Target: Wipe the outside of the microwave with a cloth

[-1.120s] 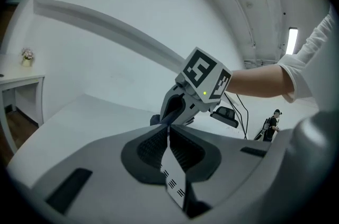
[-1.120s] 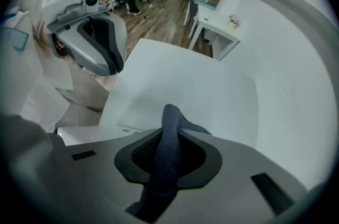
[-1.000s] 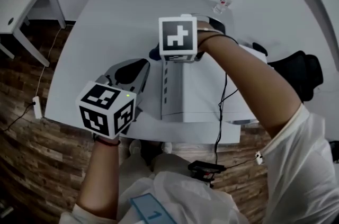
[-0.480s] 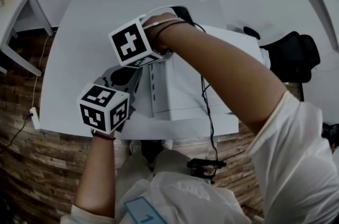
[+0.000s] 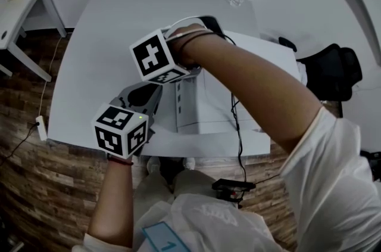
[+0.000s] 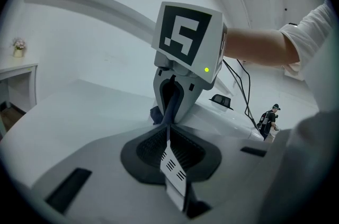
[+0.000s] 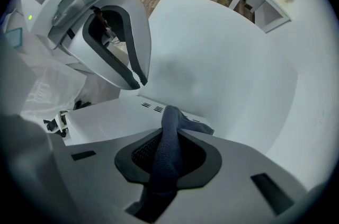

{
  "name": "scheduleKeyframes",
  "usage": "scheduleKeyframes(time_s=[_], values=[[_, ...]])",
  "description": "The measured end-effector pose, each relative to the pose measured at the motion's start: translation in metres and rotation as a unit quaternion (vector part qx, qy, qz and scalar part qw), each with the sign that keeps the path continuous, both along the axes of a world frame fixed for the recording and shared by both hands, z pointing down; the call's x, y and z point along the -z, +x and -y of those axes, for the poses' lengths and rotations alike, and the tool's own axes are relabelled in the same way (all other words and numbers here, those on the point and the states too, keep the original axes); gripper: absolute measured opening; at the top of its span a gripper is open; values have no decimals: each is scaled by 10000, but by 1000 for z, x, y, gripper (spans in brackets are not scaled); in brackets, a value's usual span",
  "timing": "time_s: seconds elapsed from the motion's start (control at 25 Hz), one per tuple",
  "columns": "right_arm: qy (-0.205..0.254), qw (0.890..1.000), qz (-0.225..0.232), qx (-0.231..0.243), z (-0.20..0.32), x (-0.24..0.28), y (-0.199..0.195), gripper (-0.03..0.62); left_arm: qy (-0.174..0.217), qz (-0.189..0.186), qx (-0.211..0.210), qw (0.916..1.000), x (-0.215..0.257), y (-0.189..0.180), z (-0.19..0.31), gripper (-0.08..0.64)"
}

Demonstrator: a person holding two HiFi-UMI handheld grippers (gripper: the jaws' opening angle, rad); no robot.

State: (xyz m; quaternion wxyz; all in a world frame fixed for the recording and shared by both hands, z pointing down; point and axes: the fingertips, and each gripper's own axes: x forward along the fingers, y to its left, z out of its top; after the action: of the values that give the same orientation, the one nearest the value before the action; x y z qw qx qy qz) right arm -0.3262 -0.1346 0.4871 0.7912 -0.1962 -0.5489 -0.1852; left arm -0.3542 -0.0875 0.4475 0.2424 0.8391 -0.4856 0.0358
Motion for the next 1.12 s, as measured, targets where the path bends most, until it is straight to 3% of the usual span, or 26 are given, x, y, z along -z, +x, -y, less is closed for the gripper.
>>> scheduleKeyframes(time_s=[1.12], values=[[-415, 9982, -430, 18, -84, -2, 22, 72, -60, -19, -81, 9999, -5, 10, -33, 6]])
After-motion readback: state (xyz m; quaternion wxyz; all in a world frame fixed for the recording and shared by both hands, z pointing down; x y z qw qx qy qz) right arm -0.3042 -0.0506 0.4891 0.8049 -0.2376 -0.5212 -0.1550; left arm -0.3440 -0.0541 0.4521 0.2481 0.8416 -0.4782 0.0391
